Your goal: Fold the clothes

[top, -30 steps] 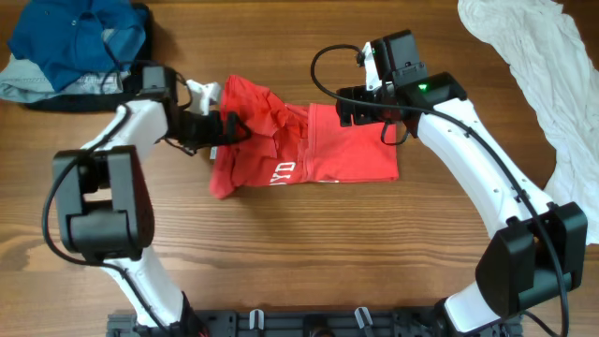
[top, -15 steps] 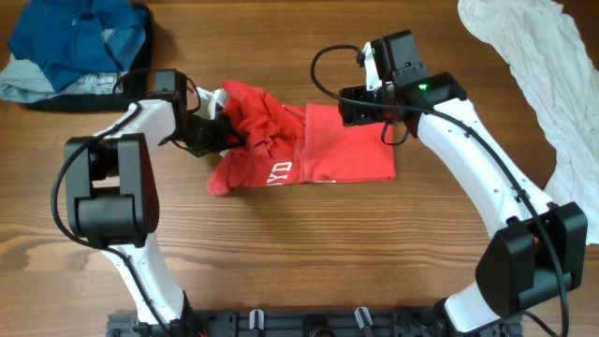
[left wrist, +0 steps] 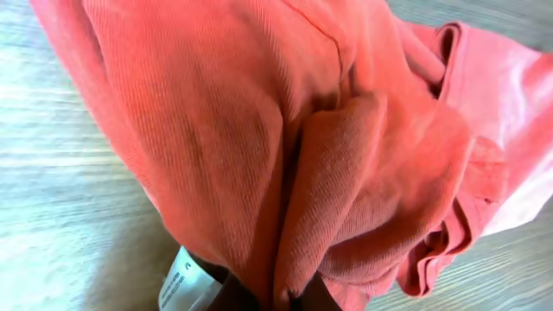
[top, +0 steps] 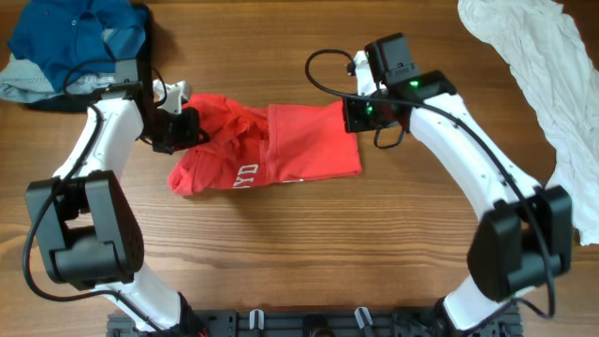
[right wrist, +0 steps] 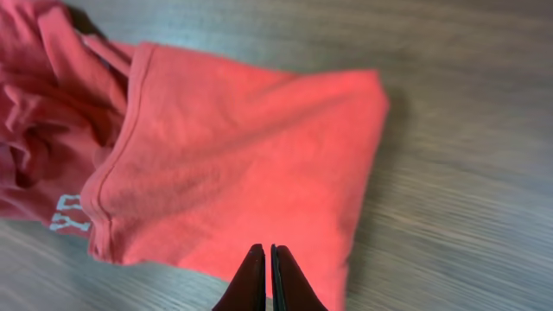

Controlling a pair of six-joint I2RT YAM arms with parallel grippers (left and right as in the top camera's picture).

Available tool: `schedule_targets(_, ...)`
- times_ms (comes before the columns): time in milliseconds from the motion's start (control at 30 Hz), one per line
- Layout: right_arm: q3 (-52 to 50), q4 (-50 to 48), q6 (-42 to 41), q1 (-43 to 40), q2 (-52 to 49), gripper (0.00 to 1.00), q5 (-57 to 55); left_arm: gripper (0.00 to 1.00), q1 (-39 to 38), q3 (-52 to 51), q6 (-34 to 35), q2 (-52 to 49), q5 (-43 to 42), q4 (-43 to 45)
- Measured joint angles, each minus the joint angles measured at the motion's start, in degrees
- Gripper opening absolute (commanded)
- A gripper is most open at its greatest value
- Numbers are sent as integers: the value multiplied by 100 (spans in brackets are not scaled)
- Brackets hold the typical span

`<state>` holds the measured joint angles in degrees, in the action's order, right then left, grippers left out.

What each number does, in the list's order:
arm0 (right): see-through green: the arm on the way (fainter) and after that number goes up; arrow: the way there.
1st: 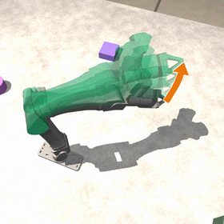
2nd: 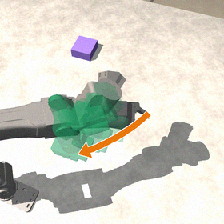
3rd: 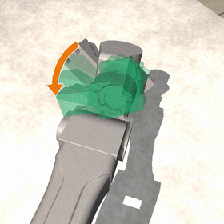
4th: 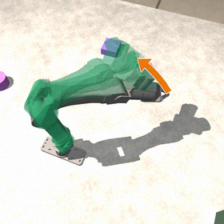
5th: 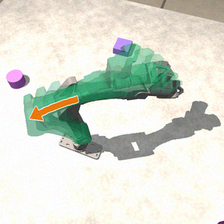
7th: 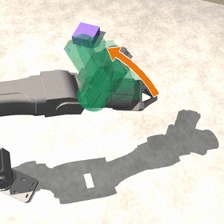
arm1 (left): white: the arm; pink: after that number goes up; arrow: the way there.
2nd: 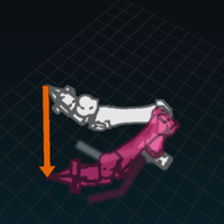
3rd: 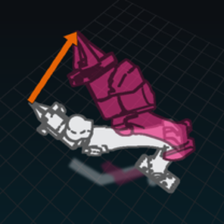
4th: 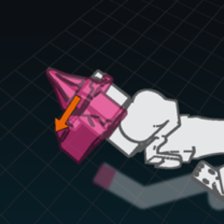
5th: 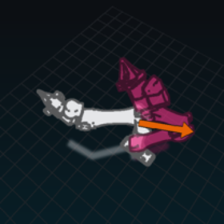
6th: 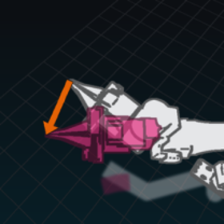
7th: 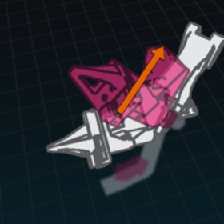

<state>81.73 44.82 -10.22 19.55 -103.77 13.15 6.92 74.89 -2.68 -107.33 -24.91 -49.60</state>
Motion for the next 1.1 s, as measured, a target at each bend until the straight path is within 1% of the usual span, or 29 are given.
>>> schedule_targets(133, 17, -9, 0, 0, -719, 4, 446, 4, 0, 245, 2, 0, 264, -415)
schedule_targets(267, 17, -125, -2, 0, -1303, 4, 597, 4, 0, 785, 2, 0, 577, -949)
schedule_targets(433, 22, -372, -2, 0, -1696, 4, 833, 4, -17, 1259, 2, 0, 726, -1128)
schedule_targets(567, 92, -444, -2, -33, -1814, 4, 1091, 4, -184, 1285, 2, 0, 769, -1128)
schedule_targets(667, 92, -463, -2, -33, -1823, 4, 1130, 4, -560, 1287, 101, 0, 796, -1128)
schedule_targets(800, 94, -463, -2, -33, -1827, 4, 1134, 4, -1423, 1320, 503, 0, 837, -1038)
schedule_targets(967, 96, -461, -2, -37, -1827, 4, 1150, 4, -2439, 1333, 857, 0, 859, -367)
schedule_targets(1100, 98, -459, -22, -39, -1829, 4, 1152, 4, -3075, 1338, 1104, 0, 863, 136)
